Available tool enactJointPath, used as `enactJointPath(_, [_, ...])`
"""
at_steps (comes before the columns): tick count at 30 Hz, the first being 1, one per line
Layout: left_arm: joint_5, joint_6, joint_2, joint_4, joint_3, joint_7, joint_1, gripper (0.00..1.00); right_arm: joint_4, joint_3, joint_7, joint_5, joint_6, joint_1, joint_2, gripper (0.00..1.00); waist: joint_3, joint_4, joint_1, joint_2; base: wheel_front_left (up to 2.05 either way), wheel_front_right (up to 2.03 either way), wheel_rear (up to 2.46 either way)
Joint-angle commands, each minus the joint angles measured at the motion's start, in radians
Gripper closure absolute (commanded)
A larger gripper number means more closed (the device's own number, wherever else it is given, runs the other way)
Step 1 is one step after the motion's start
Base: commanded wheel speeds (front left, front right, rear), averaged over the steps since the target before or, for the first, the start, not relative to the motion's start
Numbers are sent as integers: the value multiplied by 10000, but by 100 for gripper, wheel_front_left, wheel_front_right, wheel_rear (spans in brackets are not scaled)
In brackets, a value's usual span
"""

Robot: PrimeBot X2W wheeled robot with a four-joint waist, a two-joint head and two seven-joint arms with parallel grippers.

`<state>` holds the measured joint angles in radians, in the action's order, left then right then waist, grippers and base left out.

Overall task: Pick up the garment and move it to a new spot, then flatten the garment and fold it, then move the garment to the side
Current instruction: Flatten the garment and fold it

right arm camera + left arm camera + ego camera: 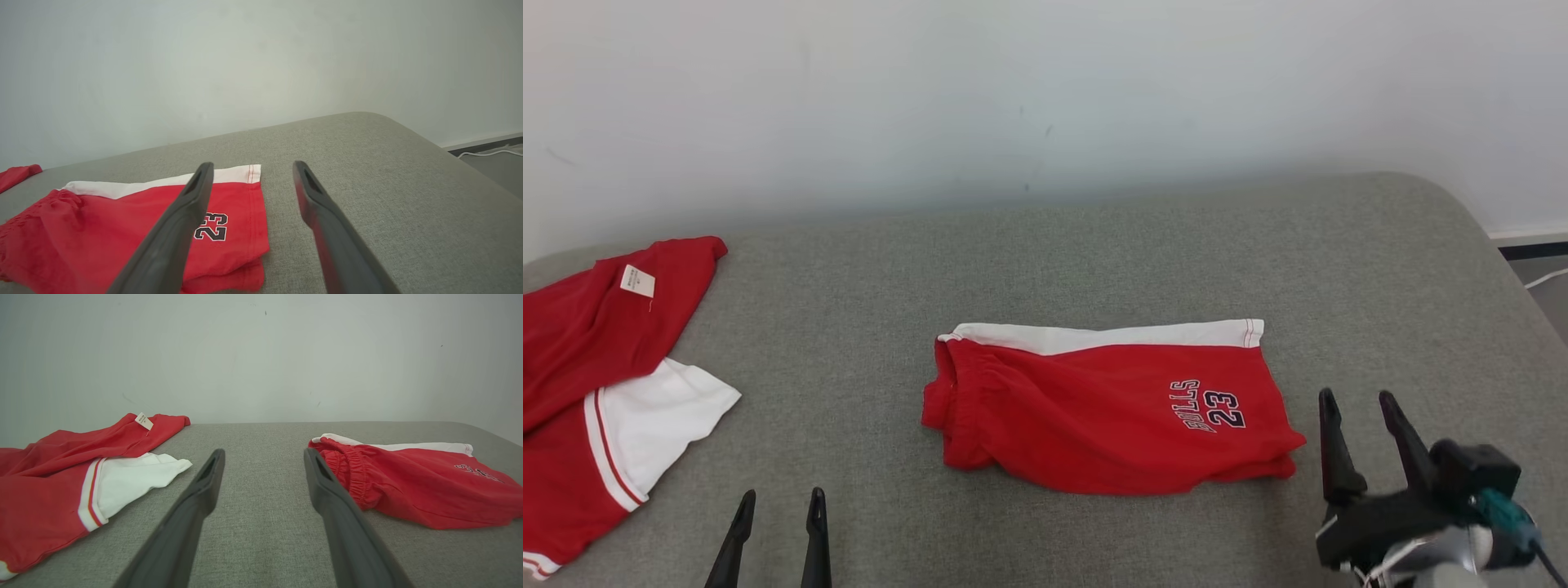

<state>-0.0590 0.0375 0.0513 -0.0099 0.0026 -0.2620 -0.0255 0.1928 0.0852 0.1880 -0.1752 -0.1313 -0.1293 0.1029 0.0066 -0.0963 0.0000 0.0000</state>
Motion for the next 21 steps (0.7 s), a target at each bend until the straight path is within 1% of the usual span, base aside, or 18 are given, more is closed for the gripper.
enactJointPath(1, [99,-20,5,10,-11,-40,23,0,360,-38,-161,-47,10,-443,120,0,96,30,0,0,0,0,0])
enactJointPath(4, [106,-79,5,54,-82,-40,194,0,1241,-146,-475,-127,10,-1311,145,0,254,104,0,0,0,0,0])
enactJointPath(6, [110,-79,5,81,-140,-40,300,0,2006,-137,-751,55,10,-1820,267,0,364,175,0,0,0,0,0])
enactJointPath(9, [108,-114,6,138,-185,-40,389,0,3098,-142,-842,-8,10,-2730,283,0,509,271,0,0,0,0,0])
enactJointPath(14, [112,-162,3,212,-239,-40,630,0,5302,-324,-1223,-9,10,-4020,362,0,803,476,0,0,0,0,0])
enactJointPath(16, [110,-199,4,225,-274,-40,732,0,6075,-396,-1185,-75,10,-4541,359,0,945,578,0,0,0,0,0])
enactJointPath(21, [118,-240,3,292,-291,-40,964,0,7879,-573,-1360,-100,10,-5411,416,0,1237,774,0,0,0,0,0])
